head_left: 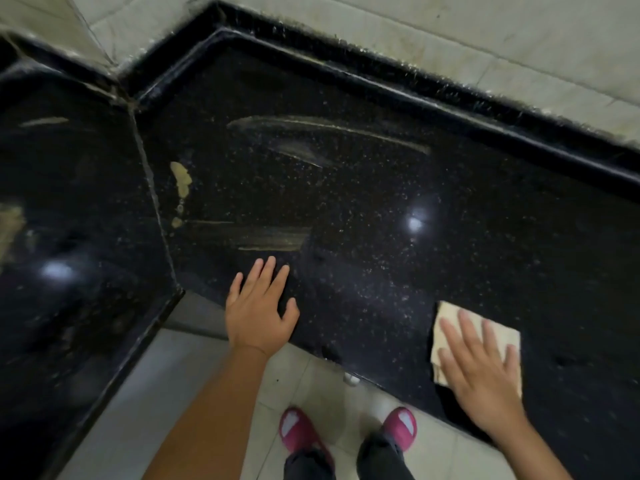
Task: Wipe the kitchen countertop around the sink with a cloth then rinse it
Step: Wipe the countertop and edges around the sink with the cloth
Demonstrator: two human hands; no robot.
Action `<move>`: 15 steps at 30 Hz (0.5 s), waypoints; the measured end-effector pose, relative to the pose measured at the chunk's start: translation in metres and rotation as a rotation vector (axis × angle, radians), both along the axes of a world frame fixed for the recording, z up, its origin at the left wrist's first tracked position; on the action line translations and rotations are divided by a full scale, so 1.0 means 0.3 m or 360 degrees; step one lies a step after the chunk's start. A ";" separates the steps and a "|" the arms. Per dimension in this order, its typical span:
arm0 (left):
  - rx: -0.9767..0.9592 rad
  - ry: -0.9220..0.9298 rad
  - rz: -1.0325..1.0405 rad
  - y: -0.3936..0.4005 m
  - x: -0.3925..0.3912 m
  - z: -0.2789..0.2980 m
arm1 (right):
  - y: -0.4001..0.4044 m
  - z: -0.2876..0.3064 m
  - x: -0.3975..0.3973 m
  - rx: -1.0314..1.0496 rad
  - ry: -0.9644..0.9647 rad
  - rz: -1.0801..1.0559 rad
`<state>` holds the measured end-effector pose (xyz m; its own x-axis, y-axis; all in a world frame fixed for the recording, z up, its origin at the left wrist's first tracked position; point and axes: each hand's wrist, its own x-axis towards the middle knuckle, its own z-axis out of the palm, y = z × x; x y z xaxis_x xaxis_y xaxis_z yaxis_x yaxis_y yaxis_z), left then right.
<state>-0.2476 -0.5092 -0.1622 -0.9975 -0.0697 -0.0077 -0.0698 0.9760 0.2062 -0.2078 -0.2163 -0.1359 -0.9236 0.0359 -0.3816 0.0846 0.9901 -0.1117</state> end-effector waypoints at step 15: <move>0.0032 -0.0104 -0.0010 -0.007 -0.009 0.027 | -0.353 -0.060 -0.053 -0.0039 0.0134 0.0868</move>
<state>-0.2503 -0.5112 -0.1541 -0.9953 -0.0625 -0.0744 -0.0776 0.9721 0.2212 -0.2236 -0.3221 -0.1539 -0.8332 -0.4644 -0.3002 -0.4501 0.8849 -0.1196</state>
